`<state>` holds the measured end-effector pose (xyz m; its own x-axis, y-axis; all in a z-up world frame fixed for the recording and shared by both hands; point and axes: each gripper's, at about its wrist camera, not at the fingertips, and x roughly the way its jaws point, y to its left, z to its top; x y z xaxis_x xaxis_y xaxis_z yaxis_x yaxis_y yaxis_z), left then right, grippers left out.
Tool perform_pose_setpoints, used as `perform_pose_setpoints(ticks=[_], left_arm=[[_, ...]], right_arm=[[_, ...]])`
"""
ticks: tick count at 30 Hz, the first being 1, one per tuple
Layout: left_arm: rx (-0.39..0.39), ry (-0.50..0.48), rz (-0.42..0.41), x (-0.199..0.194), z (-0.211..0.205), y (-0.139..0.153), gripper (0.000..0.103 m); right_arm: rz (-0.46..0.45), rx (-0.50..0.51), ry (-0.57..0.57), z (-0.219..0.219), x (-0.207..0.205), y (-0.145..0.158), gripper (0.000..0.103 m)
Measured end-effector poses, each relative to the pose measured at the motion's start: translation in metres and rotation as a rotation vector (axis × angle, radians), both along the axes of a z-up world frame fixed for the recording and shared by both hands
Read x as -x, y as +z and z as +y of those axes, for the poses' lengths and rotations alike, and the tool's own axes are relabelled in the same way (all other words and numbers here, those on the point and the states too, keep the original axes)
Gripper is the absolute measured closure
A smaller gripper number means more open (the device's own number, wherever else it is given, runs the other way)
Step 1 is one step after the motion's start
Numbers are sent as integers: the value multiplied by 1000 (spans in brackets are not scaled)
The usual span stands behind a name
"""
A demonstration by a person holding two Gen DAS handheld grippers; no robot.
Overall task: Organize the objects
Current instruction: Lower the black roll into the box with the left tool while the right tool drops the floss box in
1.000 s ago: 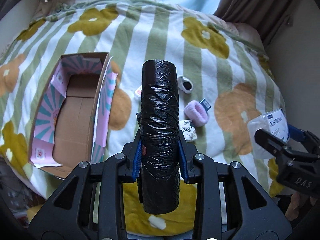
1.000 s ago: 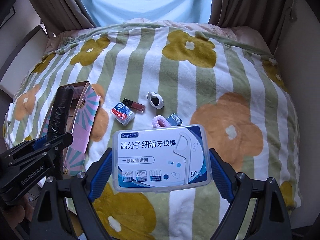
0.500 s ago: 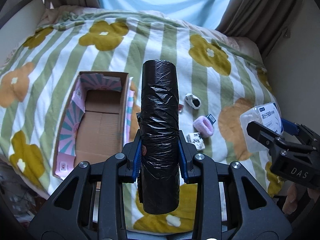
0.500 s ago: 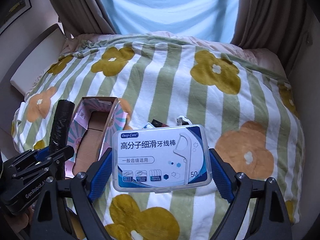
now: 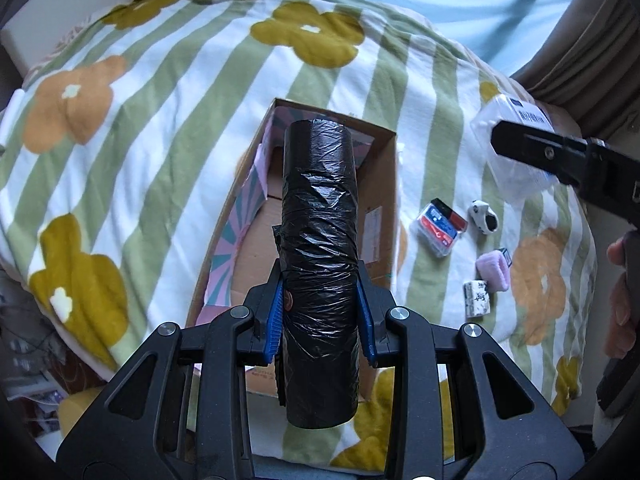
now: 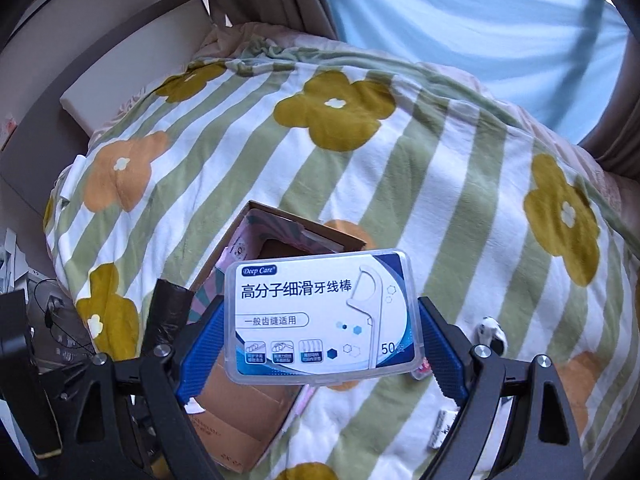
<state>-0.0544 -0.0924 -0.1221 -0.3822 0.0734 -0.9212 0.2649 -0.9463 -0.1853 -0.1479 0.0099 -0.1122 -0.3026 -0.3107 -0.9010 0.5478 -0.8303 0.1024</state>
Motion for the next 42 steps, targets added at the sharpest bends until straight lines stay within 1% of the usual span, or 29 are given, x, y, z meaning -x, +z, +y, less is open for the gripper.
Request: perform_pose_setpoints(ticks=[4, 10, 14, 18, 20, 21, 22, 23, 24, 25, 26, 27, 28, 29, 32, 36, 37, 40, 42], left_arm=[[-38, 7, -62, 13, -15, -41, 75], [-81, -23, -147, 32, -21, -100, 75], [-89, -52, -190, 41, -20, -130, 75], [-91, -77, -213, 45, -18, -146, 75], [-76, -92, -220, 45, -17, -151, 75], [-56, -97, -223, 46, -16, -151, 74], [-38, -103, -228, 46, -14, -151, 71], [-32, -112, -227, 46, -13, -151, 64], [-57, -128, -217, 46, -11, -149, 46], [-113, -150, -199, 45, -8, -148, 17], [-156, -171, -189, 45, -4, -147, 4], [-152, -186, -177, 44, 3, -144, 0], [-108, -191, -178, 43, 8, -142, 0], [-91, -202, -179, 42, 13, -142, 0], [-108, -189, -186, 40, 15, -144, 0], [-132, -158, -192, 36, 7, -146, 0], [-132, -157, -192, 35, 7, -146, 0], [-98, -161, -192, 32, 8, -142, 0], [-105, -157, -186, 30, 8, -139, 0]], right_arm=[[-69, -25, 27, -38, 18, -45, 15], [-152, -61, 42, -69, 34, -106, 15], [-176, -69, 52, -75, 38, -125, 15], [-212, -68, 73, -78, 41, -134, 15], [-225, -72, 84, -80, 42, -137, 13], [-228, -64, 84, -80, 43, -137, 6], [-229, -48, 82, -79, 44, -137, 0], [-230, -28, 80, -78, 45, -136, 0], [-230, -17, 79, -77, 46, -135, 0], [-228, -20, 84, -78, 46, -134, 0], [-223, -26, 90, -78, 46, -134, 0], [-219, -32, 98, -79, 46, -134, 0], [-212, -37, 106, -79, 45, -134, 0], [-203, -43, 113, -79, 44, -134, 0], [-192, -59, 132, -79, 42, -132, 0], [-190, -69, 122, -78, 42, -128, 0], [-188, -71, 123, -77, 42, -126, 0], [-177, -72, 130, -75, 39, -118, 0], [-168, -71, 133, -73, 37, -110, 0]])
